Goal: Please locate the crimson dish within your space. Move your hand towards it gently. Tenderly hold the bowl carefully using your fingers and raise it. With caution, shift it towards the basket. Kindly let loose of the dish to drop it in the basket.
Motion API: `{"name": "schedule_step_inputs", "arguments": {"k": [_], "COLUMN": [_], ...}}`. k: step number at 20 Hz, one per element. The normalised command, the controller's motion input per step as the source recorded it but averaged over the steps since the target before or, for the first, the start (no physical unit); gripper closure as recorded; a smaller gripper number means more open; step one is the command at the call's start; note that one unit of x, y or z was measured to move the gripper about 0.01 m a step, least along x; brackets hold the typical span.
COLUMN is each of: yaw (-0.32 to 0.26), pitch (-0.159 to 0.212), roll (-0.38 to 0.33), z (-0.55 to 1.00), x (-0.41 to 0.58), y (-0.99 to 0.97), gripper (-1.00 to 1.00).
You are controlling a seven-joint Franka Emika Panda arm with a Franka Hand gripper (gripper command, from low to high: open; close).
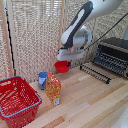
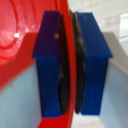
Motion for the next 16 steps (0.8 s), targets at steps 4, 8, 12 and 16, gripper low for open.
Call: {"name": "schedule_step_inputs", "arguments": {"k": [4,8,12,16], "yaw": [0.096,0.076,0.018,0.0], "pitch": [0.072,0.069,0.028,0.0], "roll": [0.042,0.013,0.021,0.026], "z": [0.98,1.0,0.92,0.74], "x": [0.169,0.007,0.0,0.0], "y": [0.12,0.51,0.67,0.76], "gripper": [1.0,1.0,1.0,1.0]}}
